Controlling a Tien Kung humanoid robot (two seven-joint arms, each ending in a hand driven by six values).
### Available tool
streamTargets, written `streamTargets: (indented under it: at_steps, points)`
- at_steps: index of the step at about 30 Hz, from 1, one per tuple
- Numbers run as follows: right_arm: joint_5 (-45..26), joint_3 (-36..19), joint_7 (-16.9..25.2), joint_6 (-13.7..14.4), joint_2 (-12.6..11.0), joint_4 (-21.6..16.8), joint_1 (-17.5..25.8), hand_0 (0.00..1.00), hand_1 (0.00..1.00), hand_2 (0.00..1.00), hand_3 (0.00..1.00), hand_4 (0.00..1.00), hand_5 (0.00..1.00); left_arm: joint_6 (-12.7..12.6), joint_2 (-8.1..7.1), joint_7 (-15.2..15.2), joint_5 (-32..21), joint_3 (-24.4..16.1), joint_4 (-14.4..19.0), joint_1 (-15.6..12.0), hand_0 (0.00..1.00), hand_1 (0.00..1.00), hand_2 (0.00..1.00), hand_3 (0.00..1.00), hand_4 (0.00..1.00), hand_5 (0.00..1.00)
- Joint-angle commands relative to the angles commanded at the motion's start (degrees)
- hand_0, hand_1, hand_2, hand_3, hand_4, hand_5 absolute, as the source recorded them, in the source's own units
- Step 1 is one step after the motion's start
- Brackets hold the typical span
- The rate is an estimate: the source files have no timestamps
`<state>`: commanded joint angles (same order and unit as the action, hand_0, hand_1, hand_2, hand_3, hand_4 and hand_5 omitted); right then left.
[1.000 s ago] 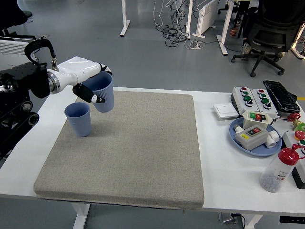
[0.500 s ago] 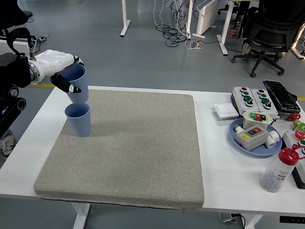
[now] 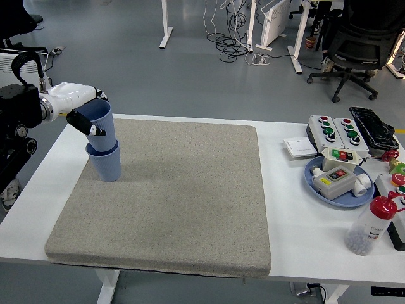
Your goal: Push cup pick cup insert cup
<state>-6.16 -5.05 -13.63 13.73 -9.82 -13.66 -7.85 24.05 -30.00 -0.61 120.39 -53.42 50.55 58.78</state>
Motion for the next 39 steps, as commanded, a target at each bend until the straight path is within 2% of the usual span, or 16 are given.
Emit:
streamTargets:
  at_steps: [11,12,17,18,23,24,29,30,39]
  points:
    - [-0.2,0.2,0.1,0.0,0.0,0.0,-0.1,0.69,0.611,0.639,0.593,0.118,0.514,-0.8,0.61,0.7,-0.2,1.1,-1.6,-0.2,0.456,0.527,0.507,0.515,0.502,0.059]
    - [-0.2,0.2,0.1,0.0,0.0,0.0,-0.1,0.69,0.611,0.639,0.593,0.118,0.514,-0.9,0.67,0.8,-0.2,1.2,-1.9,-0.2,0.381,0.586,0.609,0.636,0.74,0.237]
    - [-0.1,0.2,0.1,0.0,-0.1,0.0,-0.1,0.69,0.611,0.639,0.593,0.118,0.514,-2.2,1.19,1.9,-1.3,2.1,-4.2,-0.2,0.381,0.586,0.609,0.636,0.74,0.237]
    - [0.0,0.1,0.1,0.0,-0.1,0.0,-0.1,0.69,0.611,0.639,0.593,0.118,0.514,-2.7,1.32,2.1,-1.7,2.3,-4.7,-0.3,0.766,0.884,0.953,0.966,0.911,0.404]
    - [0.5,-0.1,0.0,0.0,-0.1,0.0,-0.1,0.69,0.611,0.639,0.593,0.118,0.514,-4.6,1.9,2.5,-2.5,2.6,-5.9,-0.4,0.766,0.884,0.953,0.966,0.911,0.404]
    - [0.5,-0.1,0.0,0.0,-0.1,0.0,-0.1,0.69,0.61,0.639,0.593,0.116,0.514,-4.7,1.95,2.5,-2.5,2.6,-6.0,-0.4,0.998,0.998,0.998,0.998,0.998,0.503]
    - [0.0,0.1,0.2,0.0,0.0,0.0,-0.1,0.69,0.61,0.639,0.593,0.116,0.514,-4.7,2.37,2.2,-2.7,2.7,-6.8,-0.5,0.998,0.998,0.998,0.998,0.998,0.503]
    - [0.0,0.2,0.2,0.0,0.0,0.0,-0.1,0.69,0.61,0.639,0.592,0.114,0.509,-4.6,2.41,2.3,-2.7,2.7,-6.9,-0.5,0.998,0.998,0.998,0.998,0.998,0.528]
    - [0.2,0.1,0.2,0.0,0.0,0.0,0.1,0.69,0.611,0.639,0.593,0.114,0.512,-6.4,2.39,3.0,-3.1,1.5,-6.2,-1.4,0.998,0.998,0.998,0.998,0.998,0.527]
